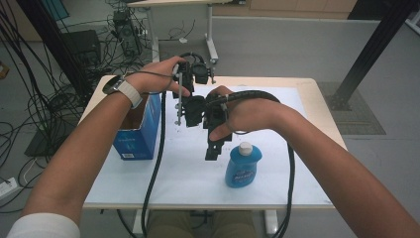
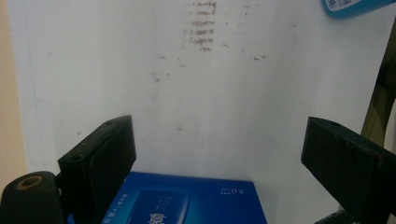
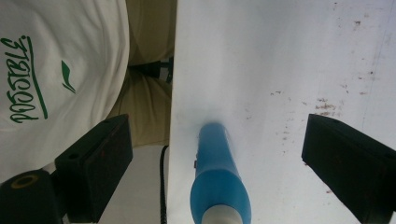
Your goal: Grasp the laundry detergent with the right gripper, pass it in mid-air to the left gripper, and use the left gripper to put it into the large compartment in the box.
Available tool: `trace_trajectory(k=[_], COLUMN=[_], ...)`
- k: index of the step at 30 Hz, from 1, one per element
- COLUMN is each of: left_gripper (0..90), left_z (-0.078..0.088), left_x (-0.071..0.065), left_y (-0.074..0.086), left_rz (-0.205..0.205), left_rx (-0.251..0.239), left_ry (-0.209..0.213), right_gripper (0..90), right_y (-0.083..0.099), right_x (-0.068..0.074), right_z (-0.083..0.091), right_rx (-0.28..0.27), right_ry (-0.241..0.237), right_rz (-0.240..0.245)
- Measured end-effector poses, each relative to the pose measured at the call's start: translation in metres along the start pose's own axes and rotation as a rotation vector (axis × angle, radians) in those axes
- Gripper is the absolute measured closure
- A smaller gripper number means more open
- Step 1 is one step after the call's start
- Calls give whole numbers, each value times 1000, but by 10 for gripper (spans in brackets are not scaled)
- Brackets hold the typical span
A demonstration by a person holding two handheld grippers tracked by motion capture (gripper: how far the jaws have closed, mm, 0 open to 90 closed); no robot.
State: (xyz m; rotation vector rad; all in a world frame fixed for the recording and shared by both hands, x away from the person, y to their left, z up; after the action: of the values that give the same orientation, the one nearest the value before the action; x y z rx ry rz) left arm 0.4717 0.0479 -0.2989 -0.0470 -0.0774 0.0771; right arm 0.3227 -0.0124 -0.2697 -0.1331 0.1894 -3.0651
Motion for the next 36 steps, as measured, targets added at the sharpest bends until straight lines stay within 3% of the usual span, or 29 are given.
trace_trajectory(k=[7, 36], left_gripper=[102, 99], left_z=[0, -3], left_x=[0, -1], left_y=[-1, 0], left_rz=[0, 17], left_rx=[1, -9], left_ry=[1, -7], right_gripper=[74, 53], right_y=[1, 12], right_x=[0, 2], right_z=[8, 10], right_rx=[-20, -45], right_ry=[21, 26], right_rz=[5, 27])
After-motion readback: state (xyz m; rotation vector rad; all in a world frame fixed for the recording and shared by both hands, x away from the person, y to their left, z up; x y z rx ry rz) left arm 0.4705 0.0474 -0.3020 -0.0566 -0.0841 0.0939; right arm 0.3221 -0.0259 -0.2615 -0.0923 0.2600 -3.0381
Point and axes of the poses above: each handheld gripper's, and its own axes: z roughly backward along the jaws, y roughly out of its underside, x roughly to its left, the point moved 8 cm from there along -z, roughly forward along the jaws, and after that the axes turned 2 degrees about -y, right-handed, at the moved point
